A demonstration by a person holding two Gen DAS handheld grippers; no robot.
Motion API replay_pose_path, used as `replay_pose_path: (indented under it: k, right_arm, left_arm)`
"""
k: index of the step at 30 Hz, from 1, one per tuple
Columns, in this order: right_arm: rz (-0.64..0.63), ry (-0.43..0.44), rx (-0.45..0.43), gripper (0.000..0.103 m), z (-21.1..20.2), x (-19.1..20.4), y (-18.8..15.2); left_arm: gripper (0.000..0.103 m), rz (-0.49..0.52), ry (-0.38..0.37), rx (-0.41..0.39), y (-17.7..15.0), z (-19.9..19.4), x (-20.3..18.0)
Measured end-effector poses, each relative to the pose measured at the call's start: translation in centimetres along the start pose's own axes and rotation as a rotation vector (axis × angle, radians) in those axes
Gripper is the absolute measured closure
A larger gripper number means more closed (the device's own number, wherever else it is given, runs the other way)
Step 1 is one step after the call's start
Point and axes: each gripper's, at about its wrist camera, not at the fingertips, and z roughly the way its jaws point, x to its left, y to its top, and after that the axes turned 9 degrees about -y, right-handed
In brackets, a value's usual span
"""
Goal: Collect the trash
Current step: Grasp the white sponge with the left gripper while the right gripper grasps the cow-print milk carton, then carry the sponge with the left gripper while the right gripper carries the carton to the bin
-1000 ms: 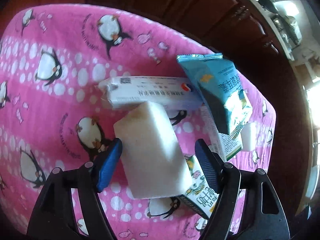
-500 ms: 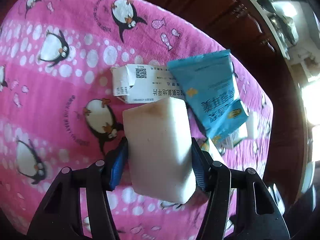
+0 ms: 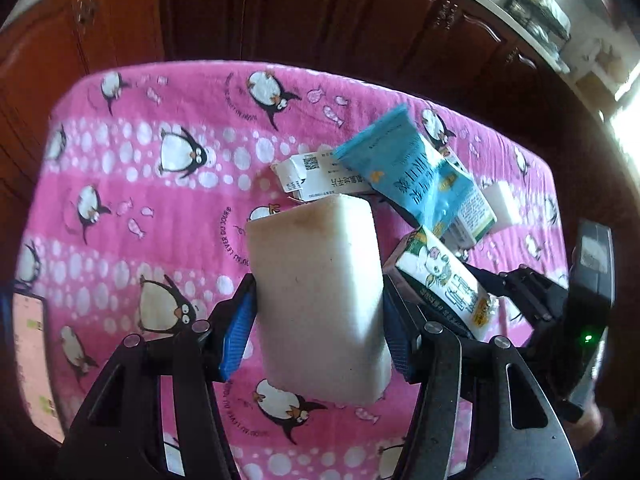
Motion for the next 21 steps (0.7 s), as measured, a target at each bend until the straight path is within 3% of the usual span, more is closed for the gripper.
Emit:
replay_pose_path:
  k: [5,9,21]
  right_arm:
    - [0.02,-0.019,-0.052,0.048,-2.5,0.2,-1.5]
    - [0.116,-0.018,-0.116,0.049,-6.5,-1.7,-3.6]
    - [0.365,-0.128,-0.28,0.049,-16.3,-6.7,-8.9]
  left_arm:
    - [0.046,0.05,0.017,-0.029,-1.2,0.0,-2.0]
    - [0.046,0.092,0.013,-0.046,-2.0,0.1,-4.1]
    - [0.046,0.215,-0.033,-0.131,-2.9,-1.7,-11.4]
